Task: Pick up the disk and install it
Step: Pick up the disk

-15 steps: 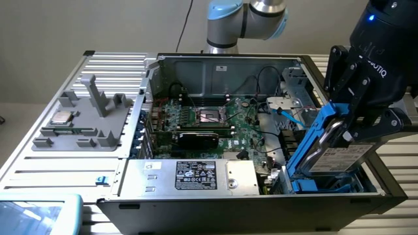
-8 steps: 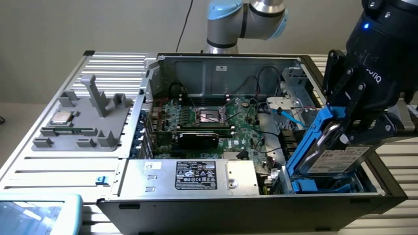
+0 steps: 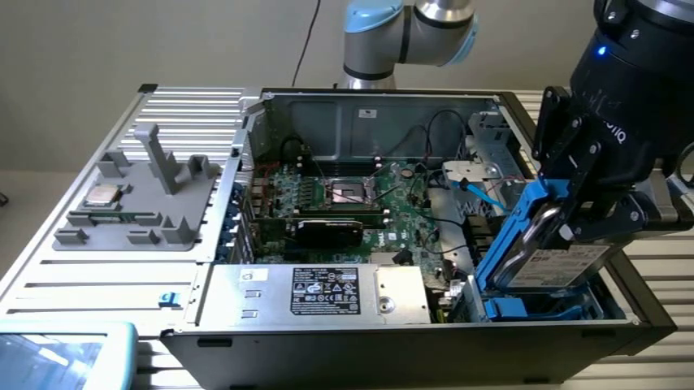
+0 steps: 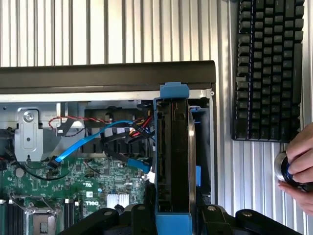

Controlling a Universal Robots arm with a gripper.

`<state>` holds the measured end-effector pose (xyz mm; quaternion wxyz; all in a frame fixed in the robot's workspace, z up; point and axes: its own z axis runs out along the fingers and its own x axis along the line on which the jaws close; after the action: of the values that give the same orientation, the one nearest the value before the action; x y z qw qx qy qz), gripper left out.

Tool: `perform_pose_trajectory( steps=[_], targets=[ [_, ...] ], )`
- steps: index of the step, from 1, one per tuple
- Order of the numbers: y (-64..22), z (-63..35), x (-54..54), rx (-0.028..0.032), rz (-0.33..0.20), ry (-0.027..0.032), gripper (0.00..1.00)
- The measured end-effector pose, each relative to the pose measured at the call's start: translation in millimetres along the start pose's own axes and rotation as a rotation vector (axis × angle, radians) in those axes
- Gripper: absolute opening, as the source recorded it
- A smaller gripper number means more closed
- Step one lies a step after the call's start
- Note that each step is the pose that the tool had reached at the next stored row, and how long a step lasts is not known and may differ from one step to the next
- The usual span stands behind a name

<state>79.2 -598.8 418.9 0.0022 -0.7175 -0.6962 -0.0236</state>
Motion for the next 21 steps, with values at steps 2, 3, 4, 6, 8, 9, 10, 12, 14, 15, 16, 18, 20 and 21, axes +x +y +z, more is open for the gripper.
perform_pose_trajectory(
  steps=[2,3,4,6,8,9,10,12,14,15,16,18,20,21],
  targets=[
    [0.0,0.4,0.1,0.0,0.001,0.0014,0.37],
    [0.0,0.5,0.1,0.0,0.001,0.0013,0.37],
    [0.0,0.5,0.1,0.0,0.001,0.0013,0.37],
    [0.0,0.6,0.1,0.0,0.001,0.0014,0.37],
    [0.0,0.6,0.1,0.0,0.001,0.0015,0.37],
    [0.0,0.6,0.1,0.0,0.001,0.0015,0.37],
    [0.0,0.7,0.1,0.0,0.001,0.0014,0.37],
    [0.0,1.6,0.1,0.0,0.001,0.0016,0.37],
    [-0.1,3.1,0.0,0.0,0.001,0.0015,0.37],
    [-0.1,4.1,-0.1,0.0,0.001,0.0015,0.37],
    [-0.1,4.9,-0.1,0.0,0.001,0.0015,0.37],
    [-0.2,5.3,-0.1,0.0001,0.001,0.0014,0.37],
    [-0.1,5.3,-0.1,0.0,0.001,0.0013,0.37],
    [-0.1,5.3,-0.1,0.0,0.001,0.0014,0.37]
  ],
)
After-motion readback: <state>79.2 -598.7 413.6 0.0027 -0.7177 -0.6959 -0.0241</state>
